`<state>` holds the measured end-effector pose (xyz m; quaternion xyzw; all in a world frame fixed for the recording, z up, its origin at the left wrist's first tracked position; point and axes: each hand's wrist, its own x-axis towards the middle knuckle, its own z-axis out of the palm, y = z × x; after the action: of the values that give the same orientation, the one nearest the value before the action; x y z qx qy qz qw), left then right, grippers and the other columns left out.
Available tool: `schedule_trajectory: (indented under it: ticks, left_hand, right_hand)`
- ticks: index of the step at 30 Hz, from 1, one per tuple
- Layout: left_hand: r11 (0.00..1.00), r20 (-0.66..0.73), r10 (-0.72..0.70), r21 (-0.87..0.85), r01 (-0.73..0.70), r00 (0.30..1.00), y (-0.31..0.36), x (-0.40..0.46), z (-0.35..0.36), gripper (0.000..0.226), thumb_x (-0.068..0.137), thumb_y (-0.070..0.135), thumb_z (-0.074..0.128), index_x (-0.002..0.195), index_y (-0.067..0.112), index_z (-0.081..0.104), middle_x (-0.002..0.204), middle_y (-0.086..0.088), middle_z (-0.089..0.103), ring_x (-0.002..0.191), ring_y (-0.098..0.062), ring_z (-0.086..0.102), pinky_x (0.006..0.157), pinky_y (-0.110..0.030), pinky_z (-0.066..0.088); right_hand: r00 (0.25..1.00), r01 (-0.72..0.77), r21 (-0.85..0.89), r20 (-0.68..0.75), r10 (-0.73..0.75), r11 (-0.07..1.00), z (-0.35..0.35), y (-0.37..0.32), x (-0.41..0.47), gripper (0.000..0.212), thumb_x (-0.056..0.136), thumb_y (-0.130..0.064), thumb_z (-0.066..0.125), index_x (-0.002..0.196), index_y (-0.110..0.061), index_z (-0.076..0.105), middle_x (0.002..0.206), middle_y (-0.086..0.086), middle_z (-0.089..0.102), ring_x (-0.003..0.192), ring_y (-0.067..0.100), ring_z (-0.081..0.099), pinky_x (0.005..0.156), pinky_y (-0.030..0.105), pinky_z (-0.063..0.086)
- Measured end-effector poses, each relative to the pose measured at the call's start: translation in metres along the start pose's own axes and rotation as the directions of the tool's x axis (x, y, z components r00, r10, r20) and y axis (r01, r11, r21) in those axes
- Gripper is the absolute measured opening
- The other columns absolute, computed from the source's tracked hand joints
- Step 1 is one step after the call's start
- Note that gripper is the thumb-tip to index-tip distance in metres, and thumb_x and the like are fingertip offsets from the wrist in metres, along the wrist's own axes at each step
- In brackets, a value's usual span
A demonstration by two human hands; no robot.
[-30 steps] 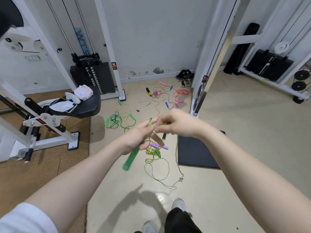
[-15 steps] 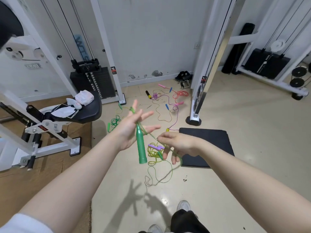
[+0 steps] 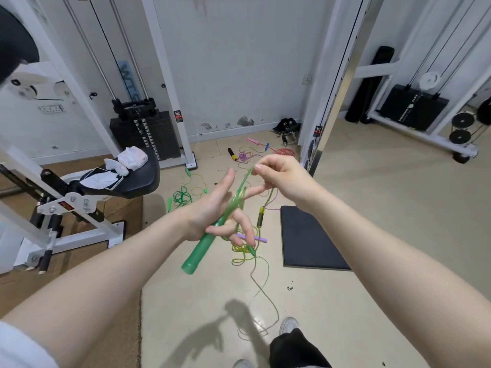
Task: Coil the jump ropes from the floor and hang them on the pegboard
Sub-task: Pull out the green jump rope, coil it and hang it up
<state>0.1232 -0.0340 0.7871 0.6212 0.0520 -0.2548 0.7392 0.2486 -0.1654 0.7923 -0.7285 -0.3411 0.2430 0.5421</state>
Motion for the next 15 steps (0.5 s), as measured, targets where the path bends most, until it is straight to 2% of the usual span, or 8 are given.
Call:
schedule_trajectory:
  ticks: [2,4,5,7,9,10,13,15]
  left_hand:
    - [0.987,0.132,0.101,-0.14,-0.082,0.986,0.008,-0.002,0.001,0.095,0.068,0.083,0.034,0.141,0.022,0.029,0.056,-0.012,0.064,0.023,0.0,0.029,0.061,-0.025,0.053]
    - [0.95,0.138,0.205,-0.265,-0.164,0.969,0.013,-0.002,0.002,0.088,0.073,0.069,0.053,0.137,0.012,0.033,0.052,-0.009,0.06,0.022,0.0,0.034,0.057,-0.024,0.054]
    - [0.927,0.065,0.24,-0.312,-0.209,0.968,0.015,-0.001,0.001,0.082,0.076,0.062,0.054,0.138,0.013,0.032,0.055,-0.009,0.062,0.022,-0.001,0.035,0.055,-0.024,0.054]
    - [0.889,-0.243,0.26,-0.317,-0.33,0.935,0.019,0.006,-0.005,0.06,0.088,0.051,0.041,0.14,0.021,0.031,0.068,-0.008,0.068,0.024,-0.006,0.039,0.052,-0.023,0.053]
    - [0.879,-0.536,0.201,-0.271,-0.393,0.82,0.017,0.013,-0.022,0.046,0.097,0.043,0.029,0.14,0.025,0.027,0.082,-0.008,0.072,0.034,-0.014,0.055,0.047,-0.024,0.052]
    - [0.876,-0.619,0.151,-0.278,-0.395,0.771,0.015,0.016,-0.034,0.047,0.099,0.043,0.028,0.141,0.022,0.024,0.089,-0.011,0.072,0.044,-0.019,0.063,0.046,-0.025,0.053]
    - [0.912,-0.734,0.022,-0.264,-0.315,0.679,0.006,0.027,-0.057,0.052,0.1,0.042,0.029,0.142,0.015,0.017,0.118,-0.018,0.061,0.079,-0.027,0.069,0.057,-0.038,0.06]
    - [0.964,-0.738,0.016,-0.167,-0.206,0.675,0.003,0.037,-0.058,0.051,0.1,0.04,0.029,0.142,0.013,0.017,0.118,-0.018,0.059,0.075,-0.022,0.07,0.056,-0.032,0.06]
  right_hand:
    - [0.997,-0.07,0.013,-0.02,0.07,0.997,0.004,0.011,0.0,0.016,0.092,-0.014,0.055,0.076,-0.014,0.058,0.061,-0.004,0.052,0.055,0.002,0.052,0.056,0.019,0.039]
    - [0.987,-0.127,-0.023,0.098,0.128,0.992,0.011,0.023,-0.005,0.026,0.093,-0.017,0.051,0.071,-0.021,0.063,0.058,-0.006,0.051,0.051,0.006,0.044,0.054,0.023,0.038]
    - [0.97,-0.153,-0.053,0.183,0.16,0.987,0.015,0.028,-0.009,0.033,0.095,-0.02,0.048,0.066,-0.024,0.064,0.058,-0.001,0.047,0.051,0.01,0.041,0.053,0.024,0.038]
    - [0.913,-0.171,-0.186,0.338,0.227,0.968,0.022,0.032,-0.014,0.032,0.097,-0.027,0.046,0.073,-0.021,0.066,0.057,0.002,0.045,0.05,0.015,0.041,0.052,0.026,0.039]
    - [0.845,-0.095,-0.395,0.454,0.284,0.914,0.023,0.032,-0.015,0.018,0.095,-0.028,0.05,0.099,-0.017,0.063,0.061,0.001,0.05,0.049,0.017,0.044,0.055,0.027,0.042]
    - [0.815,-0.059,-0.44,0.497,0.298,0.896,0.021,0.03,-0.015,0.017,0.094,-0.027,0.052,0.106,-0.017,0.059,0.064,0.001,0.052,0.05,0.015,0.046,0.055,0.026,0.043]
    - [0.818,-0.078,-0.263,0.534,0.213,0.962,0.005,0.016,-0.006,0.016,0.092,-0.017,0.057,0.101,-0.005,0.06,0.067,0.005,0.048,0.051,0.009,0.044,0.053,0.023,0.042]
    - [0.876,-0.062,-0.131,0.467,0.117,0.989,-0.012,0.006,0.007,0.014,0.09,-0.013,0.059,0.091,-0.001,0.065,0.061,0.001,0.048,0.052,0.008,0.044,0.053,0.019,0.042]
